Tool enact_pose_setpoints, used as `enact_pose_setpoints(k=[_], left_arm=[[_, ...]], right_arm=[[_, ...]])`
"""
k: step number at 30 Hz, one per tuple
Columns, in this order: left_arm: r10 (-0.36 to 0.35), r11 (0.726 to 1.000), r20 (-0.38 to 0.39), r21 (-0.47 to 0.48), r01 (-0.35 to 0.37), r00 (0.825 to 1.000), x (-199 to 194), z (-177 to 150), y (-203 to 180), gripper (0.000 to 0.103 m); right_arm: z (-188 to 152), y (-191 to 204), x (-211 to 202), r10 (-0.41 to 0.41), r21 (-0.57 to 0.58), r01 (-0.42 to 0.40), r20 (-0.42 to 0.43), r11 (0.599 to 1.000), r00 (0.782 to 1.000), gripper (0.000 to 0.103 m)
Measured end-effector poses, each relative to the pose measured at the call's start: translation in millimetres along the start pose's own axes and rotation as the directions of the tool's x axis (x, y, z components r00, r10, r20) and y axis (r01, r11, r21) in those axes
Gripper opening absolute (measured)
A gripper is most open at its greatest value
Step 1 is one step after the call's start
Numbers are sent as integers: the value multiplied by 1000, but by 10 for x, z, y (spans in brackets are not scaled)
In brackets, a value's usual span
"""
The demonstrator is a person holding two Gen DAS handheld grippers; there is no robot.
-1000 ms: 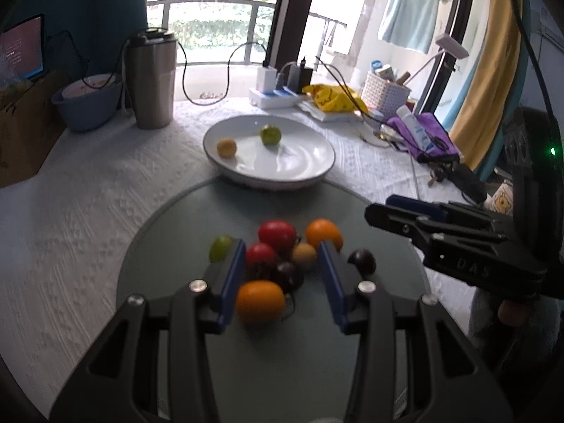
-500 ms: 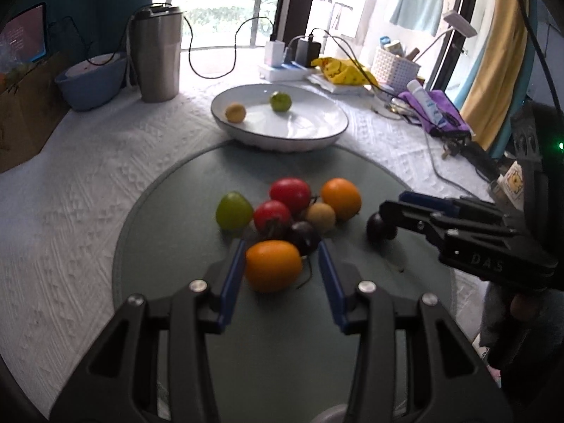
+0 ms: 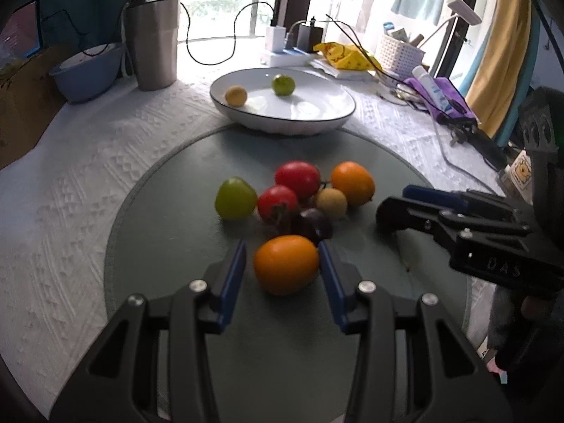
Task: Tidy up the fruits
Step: 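Move left gripper to the mandarin orange while right gripper approaches the dark plum, then close left gripper on the orange while right gripper closes on the plum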
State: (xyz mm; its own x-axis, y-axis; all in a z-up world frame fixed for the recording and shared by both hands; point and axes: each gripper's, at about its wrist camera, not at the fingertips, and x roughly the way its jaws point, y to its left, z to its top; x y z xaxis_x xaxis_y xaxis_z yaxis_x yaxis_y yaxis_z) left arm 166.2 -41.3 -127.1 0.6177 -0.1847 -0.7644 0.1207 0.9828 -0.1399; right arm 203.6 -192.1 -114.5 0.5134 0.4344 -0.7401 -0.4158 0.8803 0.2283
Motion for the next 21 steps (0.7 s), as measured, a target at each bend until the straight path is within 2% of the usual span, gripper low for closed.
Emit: enact_pose_setpoints(k=[11, 15, 21], left_arm=[[-14, 1000, 7, 22, 14, 1000, -26, -40, -27, 43], [-12, 1000, 11, 22, 11, 1000, -38, -42, -10, 39], [-16, 1000, 13, 27, 15, 1000, -52, -45, -21, 38]], right_arm=[[-54, 103, 75, 18, -24, -19, -31, 1000, 999, 43], [-58, 117, 82, 12, -36, -13, -26, 999, 1000, 43], [-50, 93, 85, 0, -49, -1, -18, 999, 1000, 35]])
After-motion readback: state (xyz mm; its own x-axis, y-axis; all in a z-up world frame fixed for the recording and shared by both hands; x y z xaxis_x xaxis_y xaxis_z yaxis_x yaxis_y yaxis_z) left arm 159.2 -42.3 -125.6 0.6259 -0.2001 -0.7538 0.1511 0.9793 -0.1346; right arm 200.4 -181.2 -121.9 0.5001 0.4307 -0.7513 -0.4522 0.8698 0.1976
